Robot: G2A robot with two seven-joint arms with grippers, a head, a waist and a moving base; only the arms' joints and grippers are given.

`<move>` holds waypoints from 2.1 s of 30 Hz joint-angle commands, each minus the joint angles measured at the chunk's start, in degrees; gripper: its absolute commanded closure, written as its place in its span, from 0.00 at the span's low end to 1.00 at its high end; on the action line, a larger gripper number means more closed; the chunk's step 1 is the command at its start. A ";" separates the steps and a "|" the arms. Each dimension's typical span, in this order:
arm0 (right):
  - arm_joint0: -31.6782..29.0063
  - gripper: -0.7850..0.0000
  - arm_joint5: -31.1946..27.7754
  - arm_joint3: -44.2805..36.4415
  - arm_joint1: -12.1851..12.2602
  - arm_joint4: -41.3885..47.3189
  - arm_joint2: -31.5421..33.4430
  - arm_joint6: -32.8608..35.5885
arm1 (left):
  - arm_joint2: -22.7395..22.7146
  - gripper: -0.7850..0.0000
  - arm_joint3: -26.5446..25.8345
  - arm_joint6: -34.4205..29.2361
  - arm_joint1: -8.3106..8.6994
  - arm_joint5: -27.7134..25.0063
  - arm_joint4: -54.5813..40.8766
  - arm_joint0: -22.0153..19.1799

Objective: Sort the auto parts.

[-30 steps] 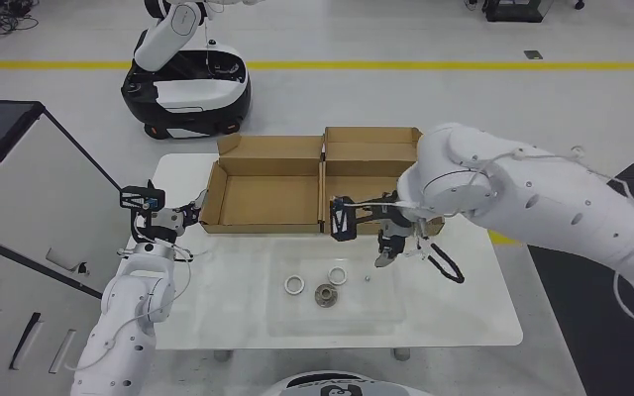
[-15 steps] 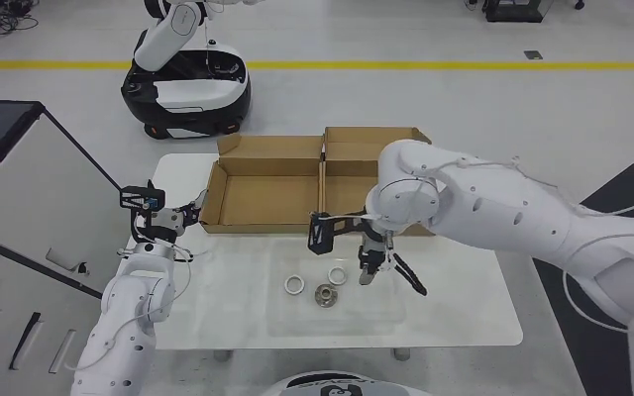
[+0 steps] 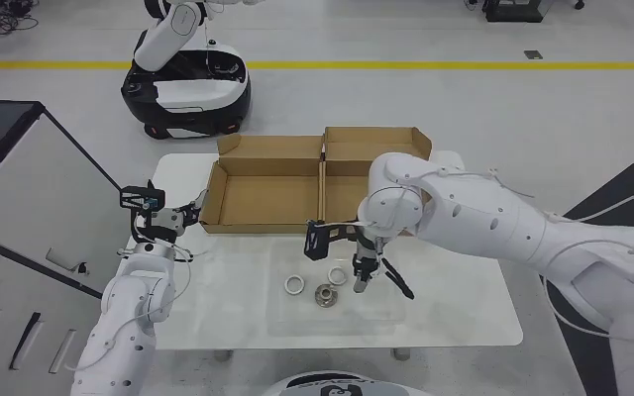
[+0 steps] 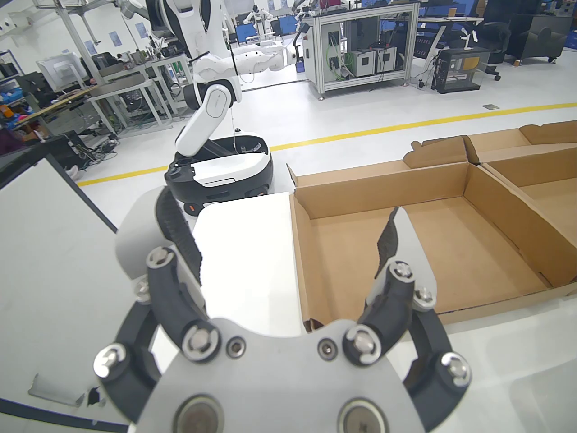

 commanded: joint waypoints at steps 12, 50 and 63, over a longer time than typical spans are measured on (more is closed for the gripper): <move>-1.74 0.00 0.01 -0.28 -0.03 -0.56 0.00 0.00 | 0.00 0.00 0.00 0.00 0.00 0.00 0.00 0.00; -8.69 0.52 -0.01 1.40 1.43 -9.73 0.00 0.00 | 0.00 0.00 0.00 0.00 0.00 0.00 0.00 0.00; -8.69 0.51 -0.01 1.40 1.43 -9.73 0.00 0.00 | 0.00 0.00 0.00 0.00 0.00 0.00 0.00 0.00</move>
